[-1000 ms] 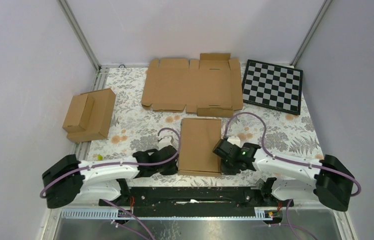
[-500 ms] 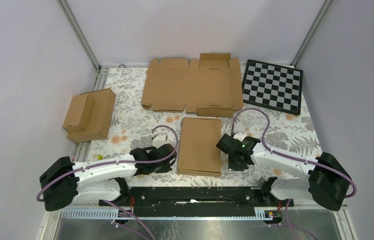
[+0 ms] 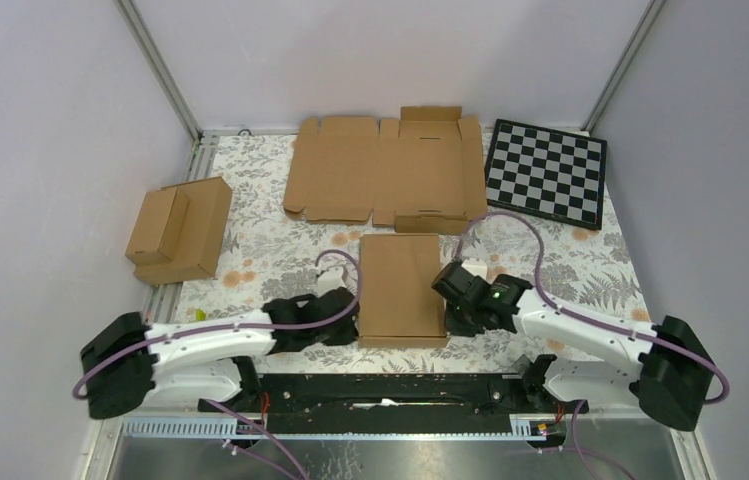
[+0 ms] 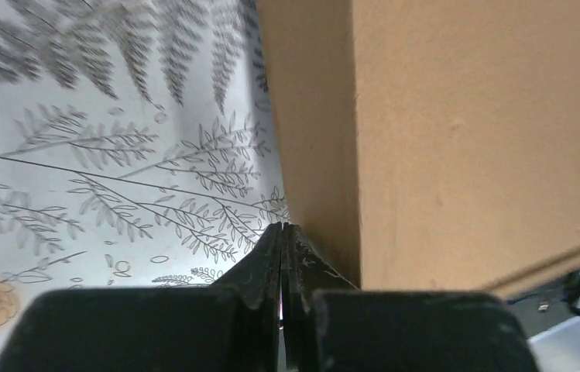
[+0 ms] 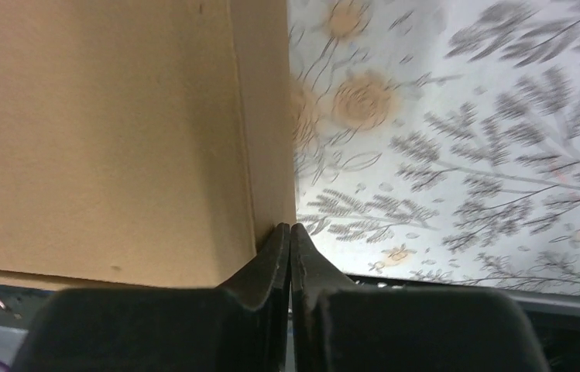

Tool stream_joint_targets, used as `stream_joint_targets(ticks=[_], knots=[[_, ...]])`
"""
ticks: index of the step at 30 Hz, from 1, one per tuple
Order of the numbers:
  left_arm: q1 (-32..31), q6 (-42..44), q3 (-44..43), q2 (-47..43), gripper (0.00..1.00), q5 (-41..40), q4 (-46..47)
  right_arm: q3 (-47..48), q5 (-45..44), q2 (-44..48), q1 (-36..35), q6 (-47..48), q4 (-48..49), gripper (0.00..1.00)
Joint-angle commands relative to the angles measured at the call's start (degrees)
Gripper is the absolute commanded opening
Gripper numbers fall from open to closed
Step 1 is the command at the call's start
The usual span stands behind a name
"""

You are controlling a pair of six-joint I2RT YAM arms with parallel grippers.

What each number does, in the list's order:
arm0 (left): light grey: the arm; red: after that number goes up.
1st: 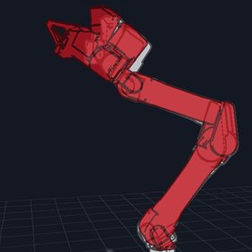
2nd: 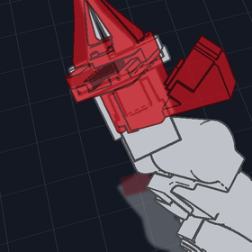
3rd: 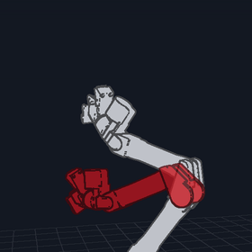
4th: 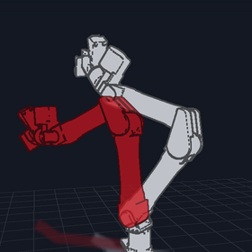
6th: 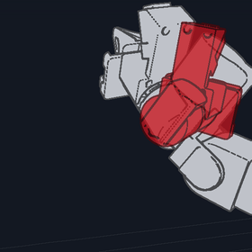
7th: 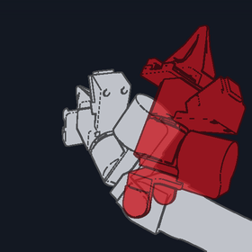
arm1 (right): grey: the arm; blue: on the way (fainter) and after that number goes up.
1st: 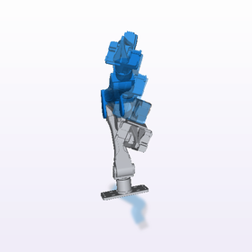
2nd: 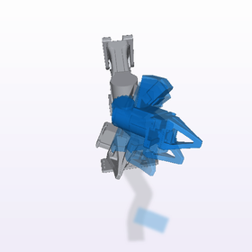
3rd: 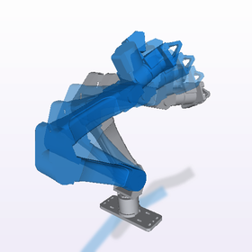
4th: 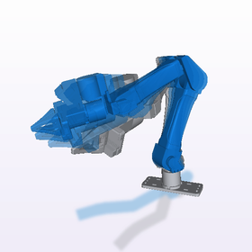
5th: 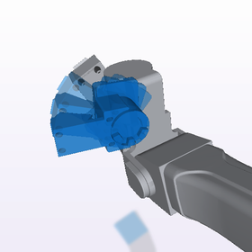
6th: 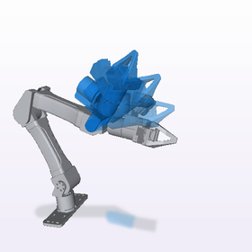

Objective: Fold the paper box

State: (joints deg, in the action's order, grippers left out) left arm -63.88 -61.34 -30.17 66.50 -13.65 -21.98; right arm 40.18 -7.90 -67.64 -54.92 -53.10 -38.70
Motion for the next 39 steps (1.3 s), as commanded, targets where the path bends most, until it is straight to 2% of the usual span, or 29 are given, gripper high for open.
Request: stream_joint_targets(ticks=[1, 4, 5, 6, 7, 8, 10, 11, 12, 13, 15, 17, 18, 19, 21, 23, 27, 29, 32, 36, 39], knots=[[4.31, 1.63, -0.68, -9.79, 0.0, -6.1, -4.24, 1.66, -12.09, 5.97, 3.81, -2.64, -4.49, 0.09], [8.79, 6.51, 0.14, -14.63, 0.02, -7.81, -4.77, 2.31, -19.98, 9.91, 4.59, -2.61, -3.61, 0.22], [10.25, 8.88, 0.32, -15.91, 0.08, -8.71, -3.88, 2.59, -21.49, 10.49, 4.66, -0.41, -1.11, 0.26], [11.39, 11.19, 0.3, -16.97, 0.19, -9.98, -3.0, 3.18, -23.3, 11.09, 4.76, 1.99, 0.95, 0.32], [12.62, 13.01, -0.04, -17.76, 0.4, -11.72, -2.49, 4.39, -25.7, 10.97, 4.92, 3.77, 2.06, 0.46], [13.8, 14.56, -0.63, -18.39, 0.67, -14.41, -2.15, 6.12, -29.27, 10.26, 5.18, 6.03, 2.57, 0.58], [15.85, 17.59, -1.4, -18.52, 0.94, -17.59, -0.55, 7.37, -32.78, 9.08, 5.45, 11.79, 5.58, 0.96], [17.13, 19.0, -1.6, -18.33, 0.98, -18.91, 0.96, 7.38, -35.01, 8.94, 6.24, 13.19, 7.75, 0.99], [18.9, 20.39, -1.59, -17.88, 0.99, -19.06, 2.87, 6.92, -36.97, 9.11, 8.23, 13.48, 10.32, 1.0], [20.47, 21.65, -1.31, -17.26, 0.99, -18.65, 5.68, 5.61, -35.31, 9.74, 11.35, 15.45, 15.36, 1.0], [24.78, 24.55, -0.2, -15.5, 0.99, -17.14, 11.42, 1.74, -23.76, 11.08, 22.4, 17.39, 24.94, 1.0], [29.96, 27.97, 0.1, -13.41, 0.99, -17.19, 15.67, -0.65, -14.12, 10.56, 34.85, 16.88, 30.33, 1.0], [32.5, 30.17, 0.23, -12.56, 0.99, -17.29, 17.62, -1.21, -12.36, 9.82, 37.7, 18.5, 32.55, 1.0], [34.8, 31.91, 0.47, -11.9, 0.99, -17.75, 19.44, -1.87, -14.76, 9.09, 39.06, 21.04, 34.39, 1.0], [38.54, 34.86, 1.58, -10.97, 0.98, -17.15, 23.29, -4.64, -22.71, 8.42, 39.35, 27.83, 40.54, 1.0], [39.6, 38.9, 4.83, -9.91, 0.97, -15.72, 30.89, -11.37, -29.12, 9.23, 39.42, 33.37, 51.64, 1.0], [40.51, 43.52, 6.9, -6.77, 0.95, -17.51, 38.29, -29.22, -27.47, 12.37, 39.45, 45.86, 82.58, 1.0], [41.39, 48.04, 7.59, -6.1, 0.95, -19.29, 41.86, -31.37, -28.4, 10.86, 39.42, 50.19, 87.48, 1.0], [42.84, 57.13, 12.76, -5.15, 0.9, -19.19, 55.0, -31.56, -29.12, 0.95, 39.44, 55.12, 94.78, 1.0], [45.25, 64.01, 23.46, -0.55, 0.86, -13.12, 79.28, -34.29, -28.19, -13.89, 39.62, 58.99, 118.96, 0.99], [47.04, 64.86, 24.76, 1.09, 0.85, -11.11, 84.87, -33.41, -27.0, -21.56, 40.59, 59.71, 126.72, 0.99]])
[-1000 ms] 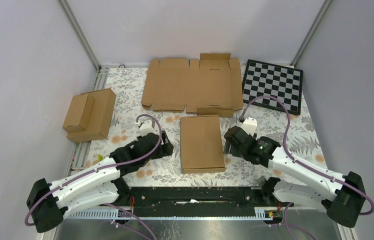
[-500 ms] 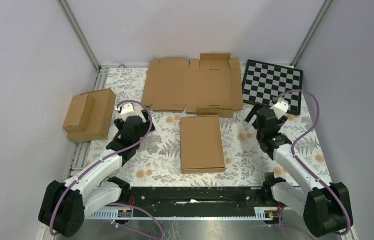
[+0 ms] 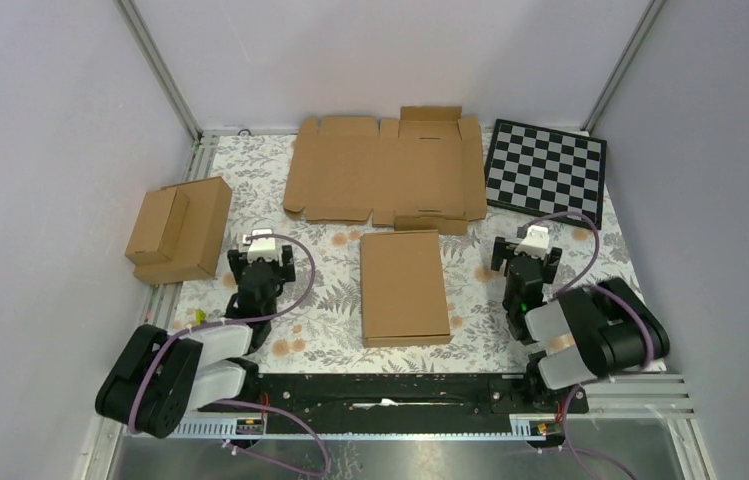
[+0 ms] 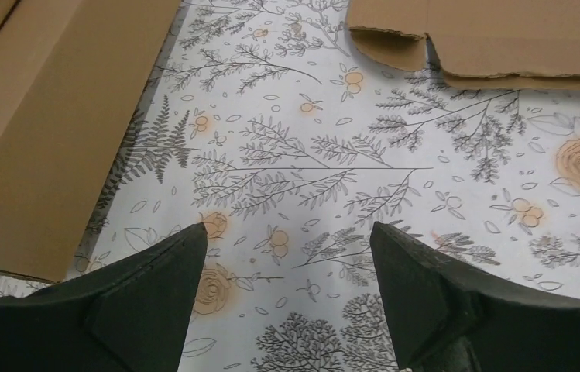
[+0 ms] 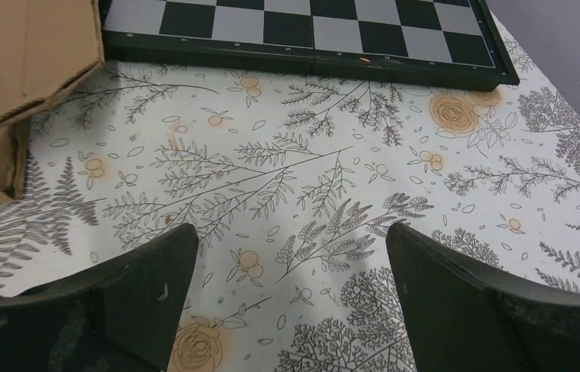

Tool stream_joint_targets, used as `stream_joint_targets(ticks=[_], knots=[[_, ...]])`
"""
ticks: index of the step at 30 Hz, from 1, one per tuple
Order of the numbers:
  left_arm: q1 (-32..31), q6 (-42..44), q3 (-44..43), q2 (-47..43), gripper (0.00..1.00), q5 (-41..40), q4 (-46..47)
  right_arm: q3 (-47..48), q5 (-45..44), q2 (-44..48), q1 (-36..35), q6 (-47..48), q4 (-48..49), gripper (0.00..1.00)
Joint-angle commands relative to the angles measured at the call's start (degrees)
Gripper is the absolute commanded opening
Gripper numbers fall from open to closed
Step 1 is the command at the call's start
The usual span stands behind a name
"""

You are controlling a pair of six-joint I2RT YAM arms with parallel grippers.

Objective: Fold the paper box

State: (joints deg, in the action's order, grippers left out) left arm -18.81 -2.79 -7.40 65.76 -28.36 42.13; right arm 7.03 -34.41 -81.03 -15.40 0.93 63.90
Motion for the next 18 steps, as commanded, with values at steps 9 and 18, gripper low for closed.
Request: stream_joint_targets(ticks=[9, 18], knots=[[13.2, -1.16, 1.19, 21.29, 0.84, 14.49, 41.83, 5.63, 11.71, -5.21, 6.78, 1.28, 6.48, 1.0], [13.45, 0.77, -6.08, 20.94, 0.99, 20.19, 26.74, 4.65, 17.03, -6.88, 10.39, -1.95, 9.45, 1.0]])
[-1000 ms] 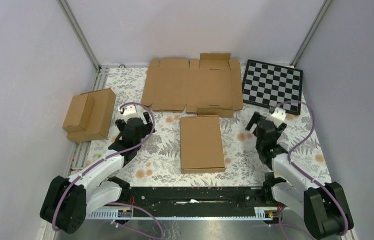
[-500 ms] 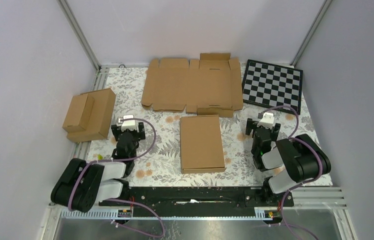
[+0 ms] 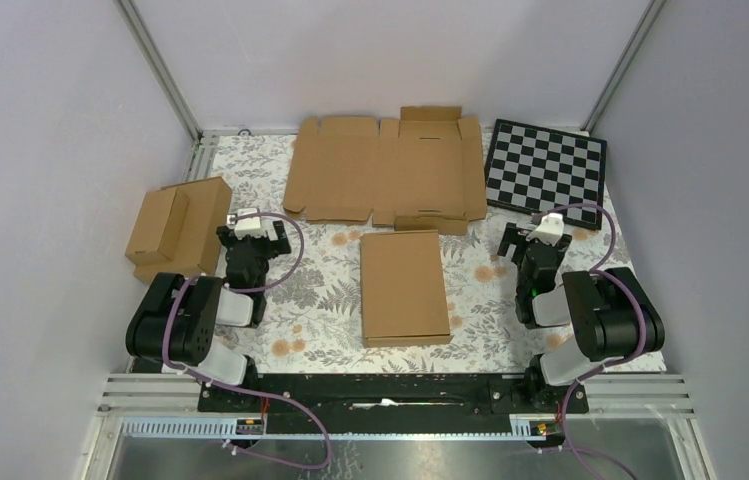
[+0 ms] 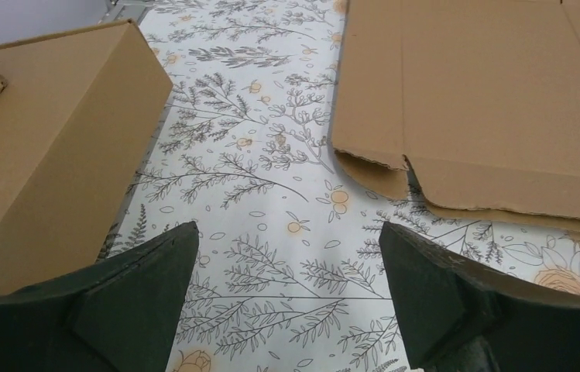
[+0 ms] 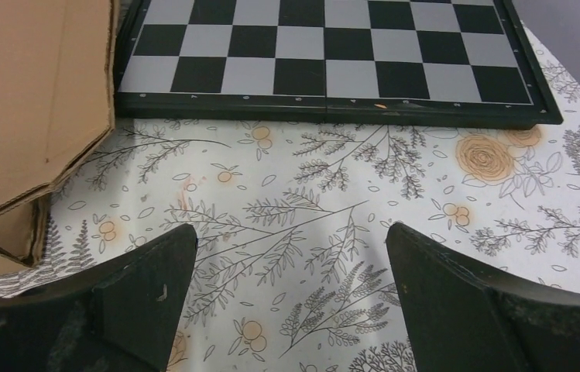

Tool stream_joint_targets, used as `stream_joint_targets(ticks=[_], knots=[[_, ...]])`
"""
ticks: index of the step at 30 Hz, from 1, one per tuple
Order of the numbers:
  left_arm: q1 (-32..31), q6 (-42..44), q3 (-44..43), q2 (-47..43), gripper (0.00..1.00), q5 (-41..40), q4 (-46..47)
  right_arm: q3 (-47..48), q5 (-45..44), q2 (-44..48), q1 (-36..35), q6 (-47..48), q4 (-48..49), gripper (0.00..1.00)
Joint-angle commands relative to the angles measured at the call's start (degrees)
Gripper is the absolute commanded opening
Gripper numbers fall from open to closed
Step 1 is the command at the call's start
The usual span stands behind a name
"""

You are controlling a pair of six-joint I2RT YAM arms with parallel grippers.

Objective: Fold the paper box

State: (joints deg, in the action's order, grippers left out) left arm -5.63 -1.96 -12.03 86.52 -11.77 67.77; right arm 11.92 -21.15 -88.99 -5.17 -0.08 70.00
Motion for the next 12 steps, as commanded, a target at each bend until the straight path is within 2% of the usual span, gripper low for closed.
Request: stream_joint_targets(ticks=[1, 12], knots=[[0.27, 0.01, -1.23, 0.44, 0.99, 3.68, 2.21, 0.59, 5.02, 0.79, 0.16, -0.33, 1.68, 1.0], [0.79, -0.15, -1.72, 0.43, 0.99, 4.67, 1.01, 1.07, 5.24, 0.28, 0.25, -0.19, 1.78, 1.0]])
